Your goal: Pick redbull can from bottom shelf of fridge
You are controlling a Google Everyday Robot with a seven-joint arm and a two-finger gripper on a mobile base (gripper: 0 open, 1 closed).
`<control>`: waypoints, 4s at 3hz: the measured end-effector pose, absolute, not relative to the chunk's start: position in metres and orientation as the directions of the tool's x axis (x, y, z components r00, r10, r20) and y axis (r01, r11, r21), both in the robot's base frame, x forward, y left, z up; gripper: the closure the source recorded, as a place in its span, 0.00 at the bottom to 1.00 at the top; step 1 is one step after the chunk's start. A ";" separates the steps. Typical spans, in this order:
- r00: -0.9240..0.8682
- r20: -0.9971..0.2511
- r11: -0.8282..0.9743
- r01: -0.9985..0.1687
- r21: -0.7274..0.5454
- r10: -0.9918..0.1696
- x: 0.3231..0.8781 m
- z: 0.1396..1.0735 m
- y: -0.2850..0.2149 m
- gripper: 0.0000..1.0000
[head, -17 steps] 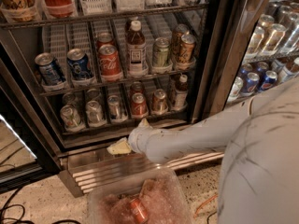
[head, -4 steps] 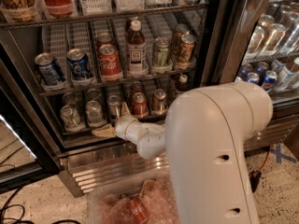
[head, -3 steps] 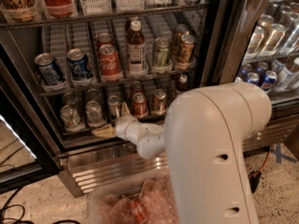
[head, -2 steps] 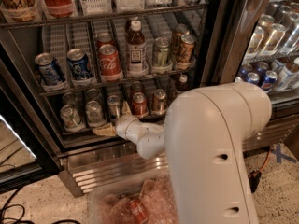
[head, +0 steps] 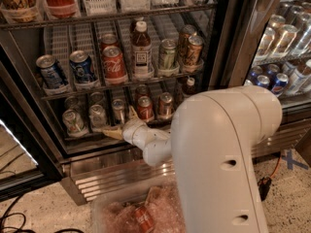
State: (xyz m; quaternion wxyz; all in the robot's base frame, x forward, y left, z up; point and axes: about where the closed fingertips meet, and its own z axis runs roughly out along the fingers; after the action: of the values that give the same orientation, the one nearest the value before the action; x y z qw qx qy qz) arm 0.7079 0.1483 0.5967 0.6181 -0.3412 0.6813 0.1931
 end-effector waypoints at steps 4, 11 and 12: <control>0.040 -0.970 0.713 -0.671 -0.203 -0.239 0.733 0.608 0.146 0.24; 0.216 -0.936 0.615 -0.708 -0.346 -0.278 0.681 0.673 0.157 1.00; 0.204 -0.935 0.594 -0.727 -0.344 -0.290 0.666 0.675 0.150 1.00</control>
Offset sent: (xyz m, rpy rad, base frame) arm 0.0110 -0.0048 -0.0033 -0.0173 -0.0085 -0.0239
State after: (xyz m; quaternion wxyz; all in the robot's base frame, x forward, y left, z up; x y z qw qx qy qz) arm 0.6663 0.1499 0.6748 0.6536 -0.4184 0.6082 0.1671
